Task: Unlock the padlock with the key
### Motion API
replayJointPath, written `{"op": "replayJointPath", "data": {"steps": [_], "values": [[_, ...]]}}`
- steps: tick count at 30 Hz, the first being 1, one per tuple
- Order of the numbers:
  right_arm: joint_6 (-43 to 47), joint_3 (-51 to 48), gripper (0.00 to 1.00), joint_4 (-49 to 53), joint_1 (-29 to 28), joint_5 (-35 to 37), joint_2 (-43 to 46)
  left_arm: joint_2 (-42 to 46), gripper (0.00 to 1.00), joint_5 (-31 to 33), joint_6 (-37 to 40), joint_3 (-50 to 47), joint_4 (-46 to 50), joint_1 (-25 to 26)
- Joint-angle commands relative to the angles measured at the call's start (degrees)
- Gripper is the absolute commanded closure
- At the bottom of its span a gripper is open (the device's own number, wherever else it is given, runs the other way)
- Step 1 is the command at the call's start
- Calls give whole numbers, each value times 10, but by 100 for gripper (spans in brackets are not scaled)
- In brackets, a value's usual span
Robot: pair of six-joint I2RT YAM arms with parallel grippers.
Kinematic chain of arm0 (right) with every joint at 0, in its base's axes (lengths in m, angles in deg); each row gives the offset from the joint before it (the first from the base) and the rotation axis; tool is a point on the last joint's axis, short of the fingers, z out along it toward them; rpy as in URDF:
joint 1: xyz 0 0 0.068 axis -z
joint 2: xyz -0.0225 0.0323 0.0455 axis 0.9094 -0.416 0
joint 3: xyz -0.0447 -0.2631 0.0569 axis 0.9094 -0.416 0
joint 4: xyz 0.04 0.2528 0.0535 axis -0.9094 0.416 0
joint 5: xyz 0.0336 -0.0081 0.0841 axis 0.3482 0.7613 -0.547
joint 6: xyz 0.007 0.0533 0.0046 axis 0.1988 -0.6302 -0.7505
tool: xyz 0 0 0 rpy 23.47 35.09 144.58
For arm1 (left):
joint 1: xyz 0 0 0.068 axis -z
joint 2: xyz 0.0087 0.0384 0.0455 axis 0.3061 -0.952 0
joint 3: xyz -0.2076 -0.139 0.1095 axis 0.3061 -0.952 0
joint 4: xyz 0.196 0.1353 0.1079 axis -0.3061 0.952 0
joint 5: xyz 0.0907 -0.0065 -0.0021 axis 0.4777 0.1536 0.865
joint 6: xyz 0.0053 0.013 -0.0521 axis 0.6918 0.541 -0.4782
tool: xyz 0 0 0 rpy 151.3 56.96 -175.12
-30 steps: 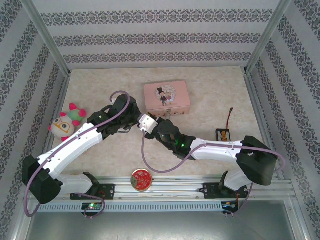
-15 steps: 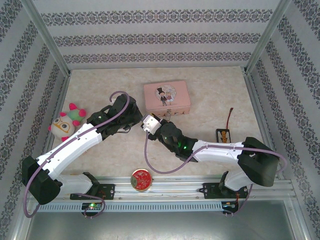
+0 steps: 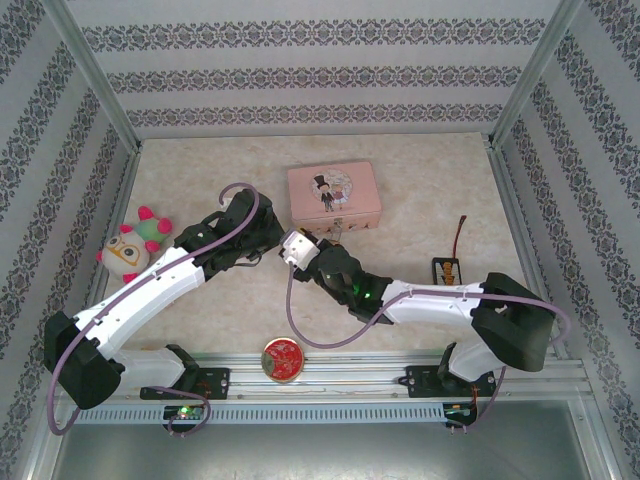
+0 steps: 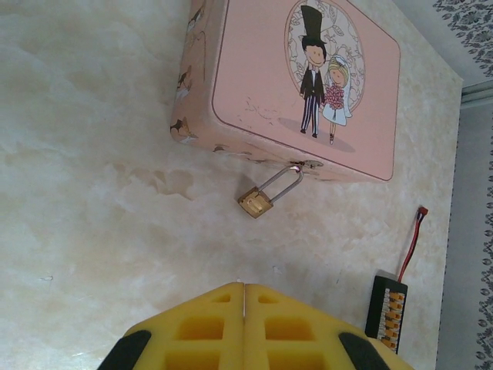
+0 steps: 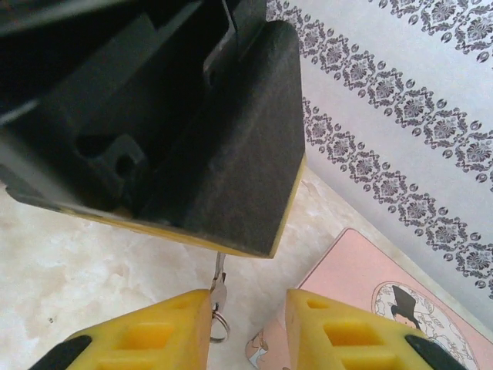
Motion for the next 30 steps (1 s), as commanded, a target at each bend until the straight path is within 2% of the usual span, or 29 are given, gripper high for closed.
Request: {"op": "replayJointPath", "data": {"steps": [1, 13, 30], "values": [[-10, 21, 68, -2, -5, -3, -18, 14, 100, -9, -23, -1, -11, 8], [-29, 7, 68, -5, -6, -23, -15, 19, 100, -5, -28, -7, -20, 8], [-46, 32, 68, 0, -3, 36, -58, 30, 100, -8, -31, -8, -17, 8]]}}
